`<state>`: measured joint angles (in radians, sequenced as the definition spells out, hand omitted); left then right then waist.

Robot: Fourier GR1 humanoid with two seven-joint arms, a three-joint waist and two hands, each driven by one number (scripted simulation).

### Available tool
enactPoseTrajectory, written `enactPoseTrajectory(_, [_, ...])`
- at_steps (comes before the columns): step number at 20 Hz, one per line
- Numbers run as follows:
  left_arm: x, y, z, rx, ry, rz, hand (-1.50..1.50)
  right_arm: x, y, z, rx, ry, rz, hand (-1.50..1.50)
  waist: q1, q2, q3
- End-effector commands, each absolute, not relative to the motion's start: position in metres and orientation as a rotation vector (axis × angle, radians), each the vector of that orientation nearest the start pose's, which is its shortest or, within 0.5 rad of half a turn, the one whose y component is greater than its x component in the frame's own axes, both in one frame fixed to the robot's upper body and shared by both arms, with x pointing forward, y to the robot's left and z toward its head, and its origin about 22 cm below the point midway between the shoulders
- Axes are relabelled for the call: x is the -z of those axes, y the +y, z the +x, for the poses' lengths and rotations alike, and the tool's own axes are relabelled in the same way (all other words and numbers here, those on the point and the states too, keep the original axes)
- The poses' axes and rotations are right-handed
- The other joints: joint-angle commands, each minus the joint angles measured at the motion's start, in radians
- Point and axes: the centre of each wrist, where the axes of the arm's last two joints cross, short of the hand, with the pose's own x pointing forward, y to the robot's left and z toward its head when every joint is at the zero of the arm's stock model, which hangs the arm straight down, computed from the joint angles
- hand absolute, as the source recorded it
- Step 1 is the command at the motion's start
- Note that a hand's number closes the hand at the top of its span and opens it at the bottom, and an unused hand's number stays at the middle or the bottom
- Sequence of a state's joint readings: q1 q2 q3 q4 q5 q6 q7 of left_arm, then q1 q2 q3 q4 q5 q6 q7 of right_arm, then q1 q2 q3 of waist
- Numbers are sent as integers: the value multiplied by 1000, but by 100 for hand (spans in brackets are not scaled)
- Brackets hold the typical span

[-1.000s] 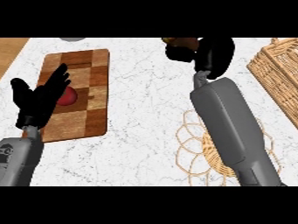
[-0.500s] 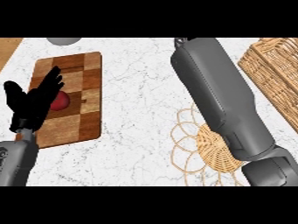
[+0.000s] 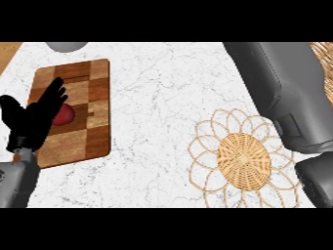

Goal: Pick the sweet potato from the placemat and place it in the basket

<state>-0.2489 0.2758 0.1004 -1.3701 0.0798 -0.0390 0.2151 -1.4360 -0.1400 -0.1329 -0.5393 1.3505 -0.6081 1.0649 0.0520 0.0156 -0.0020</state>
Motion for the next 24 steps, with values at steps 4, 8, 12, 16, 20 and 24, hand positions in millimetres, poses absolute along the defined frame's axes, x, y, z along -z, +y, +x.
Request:
enactPoseTrajectory(4, [-43, 303, 304, 121, -1403, 158, 0, -279, -131, 477, 217, -1129, -1581, 150, -5, 2, 0])
enactPoseTrajectory(8, [-46, 320, 286, 114, -1399, 163, 0, -252, -182, 483, 248, -1065, -1635, 150, -3, -5, 2])
enactPoseTrajectory(12, [-35, 311, 291, 90, -1405, 162, 0, -238, -191, 483, 252, -1056, -1624, 150, -23, -5, 1])
enactPoseTrajectory(16, [-30, 317, 286, 77, -1382, 187, 0, -220, -215, 481, 191, -1032, -1623, 150, -37, -13, 2])
enactPoseTrajectory(20, [-46, 317, 305, 77, -1401, 184, 0, -226, -239, 480, 253, -1077, -1612, 150, -38, -8, 2])
enactPoseTrajectory(24, [-36, 319, 293, 98, -1395, 181, 0, -194, -265, 473, 313, -1091, -1605, 150, -31, -7, 2])
